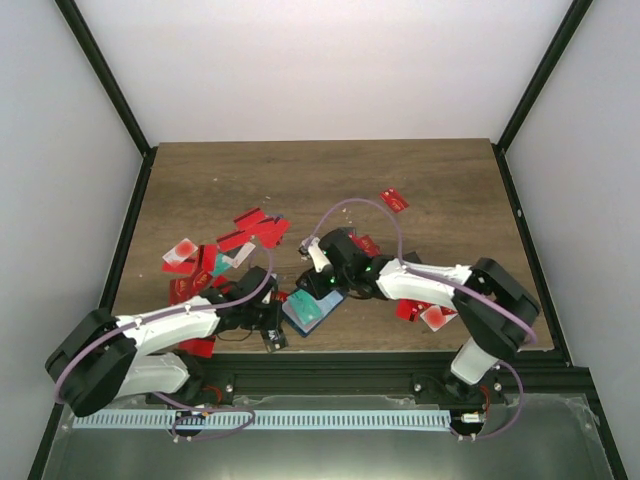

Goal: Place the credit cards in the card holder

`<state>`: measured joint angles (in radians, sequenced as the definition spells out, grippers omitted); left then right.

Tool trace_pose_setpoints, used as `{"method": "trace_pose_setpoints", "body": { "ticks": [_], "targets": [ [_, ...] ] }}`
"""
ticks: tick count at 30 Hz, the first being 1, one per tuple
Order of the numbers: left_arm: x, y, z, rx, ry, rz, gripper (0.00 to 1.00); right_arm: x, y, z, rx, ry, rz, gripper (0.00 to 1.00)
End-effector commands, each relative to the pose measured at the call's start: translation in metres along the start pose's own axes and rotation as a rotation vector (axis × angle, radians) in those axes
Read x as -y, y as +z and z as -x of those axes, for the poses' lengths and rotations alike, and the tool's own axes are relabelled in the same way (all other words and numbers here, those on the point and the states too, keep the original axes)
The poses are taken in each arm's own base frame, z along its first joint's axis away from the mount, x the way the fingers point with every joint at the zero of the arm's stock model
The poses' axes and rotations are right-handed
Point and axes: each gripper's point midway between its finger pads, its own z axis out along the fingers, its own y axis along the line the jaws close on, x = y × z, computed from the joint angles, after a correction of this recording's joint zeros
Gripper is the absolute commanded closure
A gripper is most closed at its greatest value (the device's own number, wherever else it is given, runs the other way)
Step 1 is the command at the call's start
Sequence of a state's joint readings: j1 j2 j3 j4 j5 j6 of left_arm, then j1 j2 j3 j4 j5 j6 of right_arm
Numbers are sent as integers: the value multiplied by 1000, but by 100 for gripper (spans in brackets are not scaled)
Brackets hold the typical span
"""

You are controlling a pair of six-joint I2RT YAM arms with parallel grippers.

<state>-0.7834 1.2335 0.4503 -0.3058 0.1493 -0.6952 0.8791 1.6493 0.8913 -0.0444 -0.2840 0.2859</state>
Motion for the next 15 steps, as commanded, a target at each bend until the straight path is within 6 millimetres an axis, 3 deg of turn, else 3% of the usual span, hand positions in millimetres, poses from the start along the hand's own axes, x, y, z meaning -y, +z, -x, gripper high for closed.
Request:
{"method": "trace_pose_setpoints", "body": {
  "ticks": [1,7,9,12,15],
  "targets": [
    [-6,-4,-2,3,16,21,96,15,-22,17,64,58,-80,75],
    [-10,0,8,23,15,54,96,81,-25,-7,26,267,-223,70],
    [-12,3,12,20,16,78,96,79,-22,-17,-1,273,-186,69],
    [-13,6,21,30,19,92,96,56,-20,-28,-36,258,-46,63],
    [-13,8,32,41,29,111,96,47,-22,-37,-48,281,8,59]
  ]
}}
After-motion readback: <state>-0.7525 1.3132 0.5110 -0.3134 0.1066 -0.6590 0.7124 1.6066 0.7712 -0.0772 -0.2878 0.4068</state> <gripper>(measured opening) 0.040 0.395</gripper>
